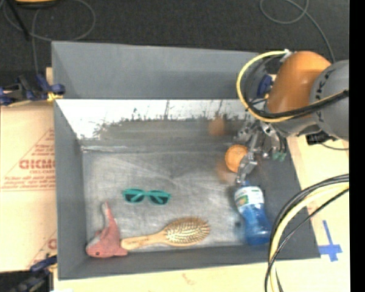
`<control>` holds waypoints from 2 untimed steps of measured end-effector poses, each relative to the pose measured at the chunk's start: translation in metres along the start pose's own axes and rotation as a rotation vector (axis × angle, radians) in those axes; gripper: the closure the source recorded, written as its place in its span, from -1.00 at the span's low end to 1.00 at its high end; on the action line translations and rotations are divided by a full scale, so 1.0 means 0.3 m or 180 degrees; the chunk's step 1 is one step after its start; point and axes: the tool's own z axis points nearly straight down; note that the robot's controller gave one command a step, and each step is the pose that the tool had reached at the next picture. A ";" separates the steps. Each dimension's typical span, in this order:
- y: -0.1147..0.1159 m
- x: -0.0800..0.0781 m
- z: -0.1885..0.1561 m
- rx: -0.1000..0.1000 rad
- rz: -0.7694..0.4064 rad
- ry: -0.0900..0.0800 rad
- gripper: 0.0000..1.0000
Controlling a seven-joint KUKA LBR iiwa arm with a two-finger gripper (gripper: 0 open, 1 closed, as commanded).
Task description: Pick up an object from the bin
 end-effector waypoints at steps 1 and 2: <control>-0.070 0.082 0.015 -0.0017 0.0146 -0.0021 1.00; -0.070 0.082 0.015 -0.0017 0.0143 -0.0021 1.00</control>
Offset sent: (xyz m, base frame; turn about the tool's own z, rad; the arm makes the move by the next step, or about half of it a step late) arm 0.0000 0.0000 0.0000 0.0000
